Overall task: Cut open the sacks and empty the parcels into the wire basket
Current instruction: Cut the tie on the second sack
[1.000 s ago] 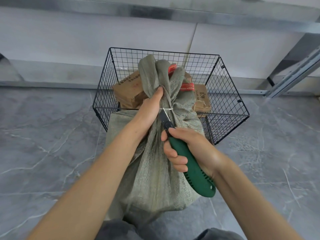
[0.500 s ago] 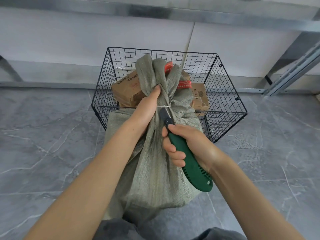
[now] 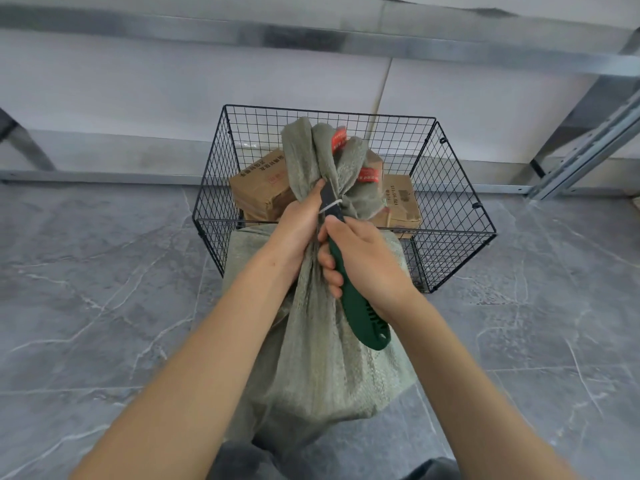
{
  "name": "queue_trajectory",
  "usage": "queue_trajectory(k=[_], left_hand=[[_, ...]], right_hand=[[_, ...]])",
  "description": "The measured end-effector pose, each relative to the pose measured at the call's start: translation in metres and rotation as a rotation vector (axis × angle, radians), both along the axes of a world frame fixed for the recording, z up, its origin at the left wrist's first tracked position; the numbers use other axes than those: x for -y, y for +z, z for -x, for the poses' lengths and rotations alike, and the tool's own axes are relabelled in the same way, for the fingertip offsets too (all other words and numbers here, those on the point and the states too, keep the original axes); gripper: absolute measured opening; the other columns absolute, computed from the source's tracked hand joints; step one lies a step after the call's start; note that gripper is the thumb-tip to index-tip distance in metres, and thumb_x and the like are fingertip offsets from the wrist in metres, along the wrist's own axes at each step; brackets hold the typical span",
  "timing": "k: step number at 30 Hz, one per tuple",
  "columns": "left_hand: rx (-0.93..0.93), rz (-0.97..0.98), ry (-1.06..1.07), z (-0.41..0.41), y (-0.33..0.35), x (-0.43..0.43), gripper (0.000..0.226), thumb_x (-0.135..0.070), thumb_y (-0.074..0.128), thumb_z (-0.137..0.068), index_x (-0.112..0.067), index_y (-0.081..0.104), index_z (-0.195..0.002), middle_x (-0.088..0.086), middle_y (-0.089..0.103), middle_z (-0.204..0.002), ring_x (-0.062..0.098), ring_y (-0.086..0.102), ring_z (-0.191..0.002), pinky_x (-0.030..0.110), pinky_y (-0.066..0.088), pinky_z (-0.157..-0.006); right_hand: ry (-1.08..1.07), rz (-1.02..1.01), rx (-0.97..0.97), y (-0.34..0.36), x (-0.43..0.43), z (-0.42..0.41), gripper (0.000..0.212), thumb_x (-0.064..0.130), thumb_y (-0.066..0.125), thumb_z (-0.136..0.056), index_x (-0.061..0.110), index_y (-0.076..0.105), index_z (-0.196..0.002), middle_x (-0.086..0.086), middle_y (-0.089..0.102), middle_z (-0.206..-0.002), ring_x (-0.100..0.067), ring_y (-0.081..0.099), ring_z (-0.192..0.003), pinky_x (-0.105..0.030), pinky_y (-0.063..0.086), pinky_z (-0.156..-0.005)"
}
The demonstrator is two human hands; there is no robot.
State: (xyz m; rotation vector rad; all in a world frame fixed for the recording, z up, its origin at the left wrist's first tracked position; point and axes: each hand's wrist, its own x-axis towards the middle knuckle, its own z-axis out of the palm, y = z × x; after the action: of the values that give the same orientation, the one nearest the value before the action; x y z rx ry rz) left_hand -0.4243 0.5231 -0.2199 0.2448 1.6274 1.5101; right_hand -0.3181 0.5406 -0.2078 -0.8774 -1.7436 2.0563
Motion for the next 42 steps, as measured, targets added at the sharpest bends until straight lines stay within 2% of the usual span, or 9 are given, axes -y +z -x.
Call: queue_trajectory(k=[5, 7, 9, 15, 21, 28, 35, 40, 42], left_hand=[[-0.030, 0.007, 0.141, -0.003, -0.001, -0.003, 0.034, -0.038, 0.051, -0.095, -0.014, 0.058, -0.072, 0.001, 0.050, -0.058, 0.014, 0.046, -0.050, 0.019, 0.038, -0.044], [-0.036, -0.040, 0.251, -0.006, -0.004, -0.004, 0.028, -0.034, 0.048, -0.097, -0.010, 0.061, -0.088, 0.001, 0.059, -0.073, 0.015, 0.056, -0.064, 0.021, 0.046, -0.057], [-0.074, -0.087, 0.350, -0.010, -0.008, -0.009, 0.025, -0.029, 0.048, -0.098, -0.012, 0.059, -0.082, -0.001, 0.060, -0.077, 0.016, 0.059, -0.075, 0.025, 0.047, -0.069], [-0.173, -0.127, 0.471, -0.016, -0.010, -0.015, 0.030, -0.019, 0.045, -0.099, -0.015, 0.055, -0.072, -0.008, 0.057, -0.072, 0.005, 0.055, -0.067, 0.009, 0.042, -0.052], [-0.230, -0.106, 0.490, -0.010, -0.009, -0.014, 0.019, -0.019, 0.044, -0.100, -0.007, 0.060, -0.098, -0.002, 0.060, -0.087, 0.013, 0.055, -0.082, 0.013, 0.039, -0.058], [-0.280, -0.056, 0.467, -0.009, -0.011, -0.015, 0.025, -0.018, 0.045, -0.100, 0.001, 0.061, -0.102, 0.007, 0.061, -0.093, 0.017, 0.055, -0.085, 0.013, 0.035, -0.062], [-0.242, -0.073, 0.459, -0.013, -0.008, -0.016, 0.016, -0.017, 0.046, -0.099, -0.006, 0.058, -0.096, 0.003, 0.058, -0.089, 0.016, 0.055, -0.086, 0.018, 0.039, -0.069], [0.059, -0.002, 0.572, 0.002, -0.009, -0.013, 0.034, -0.011, 0.038, -0.099, 0.008, 0.055, -0.121, 0.017, 0.060, -0.120, 0.031, 0.058, -0.108, 0.029, 0.043, -0.074], [0.027, 0.032, 0.550, 0.009, -0.013, -0.011, 0.037, -0.013, 0.035, -0.100, 0.010, 0.053, -0.123, 0.020, 0.058, -0.124, 0.031, 0.056, -0.109, 0.025, 0.039, -0.069]], right_hand=[[-0.075, -0.109, 0.011, -0.009, 0.005, 0.011, 0.032, 0.020, 0.036, -0.103, 0.009, 0.044, -0.074, -0.004, 0.040, -0.052, -0.016, 0.034, -0.037, -0.025, 0.034, -0.036], [-0.096, -0.205, 0.027, -0.012, 0.007, 0.011, 0.036, 0.020, 0.035, -0.103, 0.009, 0.042, -0.070, -0.005, 0.040, -0.052, -0.017, 0.035, -0.037, -0.027, 0.035, -0.036], [-0.134, -0.322, 0.063, -0.019, 0.006, 0.010, 0.038, 0.022, 0.036, -0.103, 0.011, 0.040, -0.067, -0.004, 0.042, -0.052, -0.019, 0.039, -0.039, -0.035, 0.038, -0.040], [-0.238, -0.484, 0.114, -0.031, 0.006, 0.009, 0.035, 0.030, 0.040, -0.101, 0.020, 0.040, -0.067, 0.004, 0.045, -0.057, -0.025, 0.045, -0.056, -0.056, 0.047, -0.057], [-0.312, -0.489, 0.062, -0.033, 0.014, 0.015, 0.038, 0.024, 0.039, -0.102, 0.022, 0.037, -0.064, 0.009, 0.040, -0.056, -0.008, 0.037, -0.053, -0.034, 0.033, -0.053], [-0.392, -0.487, 0.012, -0.040, 0.019, 0.017, 0.037, 0.019, 0.039, -0.103, 0.025, 0.039, -0.066, 0.013, 0.041, -0.058, -0.001, 0.038, -0.052, -0.019, 0.028, -0.054], [-0.449, -0.462, 0.004, -0.043, 0.020, 0.017, 0.038, 0.019, 0.040, -0.102, 0.028, 0.039, -0.066, 0.018, 0.045, -0.052, 0.003, 0.041, -0.051, -0.016, 0.029, -0.053], [-0.588, -0.404, -0.118, -0.039, 0.033, 0.025, 0.029, 0.025, 0.036, -0.100, 0.021, 0.044, -0.072, 0.011, 0.044, -0.055, -0.003, 0.041, -0.047, -0.028, 0.037, -0.049], [-0.584, -0.363, -0.137, -0.038, 0.036, 0.029, 0.031, 0.023, 0.036, -0.101, 0.019, 0.043, -0.071, 0.007, 0.043, -0.055, -0.007, 0.040, -0.046, -0.031, 0.035, -0.047]])
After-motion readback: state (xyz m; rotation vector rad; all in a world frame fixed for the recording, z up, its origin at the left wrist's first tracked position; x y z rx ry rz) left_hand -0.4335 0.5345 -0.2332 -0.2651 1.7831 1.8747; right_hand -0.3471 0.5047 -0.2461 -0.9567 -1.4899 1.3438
